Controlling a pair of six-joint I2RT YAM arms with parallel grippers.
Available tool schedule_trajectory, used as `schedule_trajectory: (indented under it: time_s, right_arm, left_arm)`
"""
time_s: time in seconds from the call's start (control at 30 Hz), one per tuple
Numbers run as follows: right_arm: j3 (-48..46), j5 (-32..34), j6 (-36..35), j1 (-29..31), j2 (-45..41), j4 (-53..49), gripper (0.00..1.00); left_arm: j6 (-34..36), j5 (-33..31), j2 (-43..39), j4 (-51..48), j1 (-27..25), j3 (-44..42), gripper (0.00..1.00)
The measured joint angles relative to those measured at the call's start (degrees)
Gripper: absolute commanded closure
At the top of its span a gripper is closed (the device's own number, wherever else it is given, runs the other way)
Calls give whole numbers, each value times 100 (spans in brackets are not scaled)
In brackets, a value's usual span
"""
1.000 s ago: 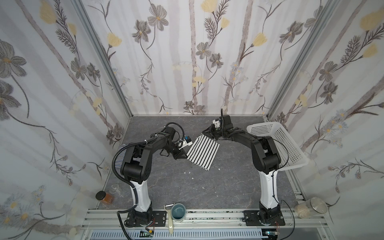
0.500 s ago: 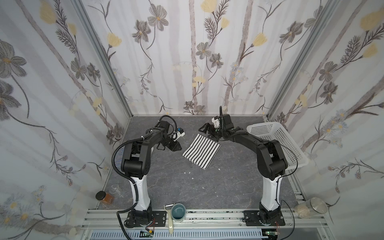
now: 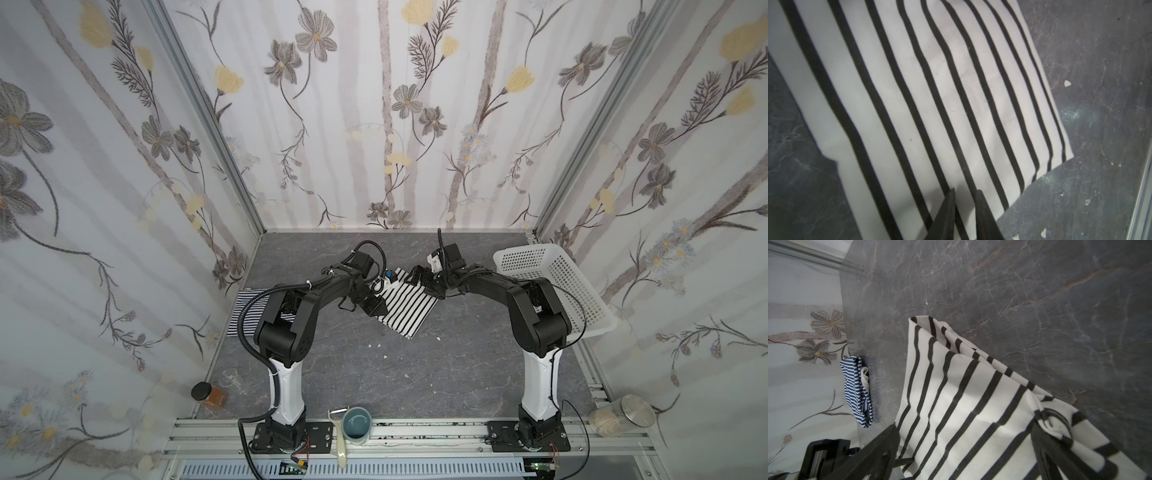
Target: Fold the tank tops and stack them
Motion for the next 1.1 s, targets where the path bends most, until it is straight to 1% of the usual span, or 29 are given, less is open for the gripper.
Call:
schedule_trajectory:
  time_s: [0.1, 0.2, 0.33, 0.43, 0.6, 0.8, 0.87, 0.97, 1.03, 1.1]
  right_arm:
    - [-125, 15, -2, 13, -2, 144, 1]
    - [-350, 92, -4, 61, -118, 332, 1]
    - [-890, 199, -2, 234, -501, 420, 1]
    - [-1353, 243, 57, 389, -815, 555, 1]
    - [-2085, 323, 398, 726, -1386, 793, 1]
    - [-2645, 326, 929, 1182, -1915, 938, 1]
    - [-2706, 308, 1078, 1327, -2022, 1001, 0]
    - [-2734, 280, 1198, 1394, -2253, 1067, 0]
    - [-2702, 291, 1213, 1377, -2433, 1071, 0]
    - [-2522, 352, 1185, 1340, -2520, 1012, 0]
  left_arm:
    - [-24, -304, 105, 85, -4, 96, 80]
    - [-66, -634, 160, 175, 7, 138, 77]
    - [-133, -1038, 321, 273, 140, 251, 76]
    - [-153, -1220, 483, 367, 271, 428, 76]
    - [-157, -1443, 715, 481, 310, 730, 76]
    - [-155, -1644, 970, 533, 323, 1119, 76]
    - [-155, -1705, 1027, 544, 321, 1228, 73]
    - [-175, -1829, 979, 509, 297, 1259, 65]
    - [-214, -1825, 802, 466, 286, 1207, 61]
    - [-308, -1786, 442, 450, 275, 1095, 58]
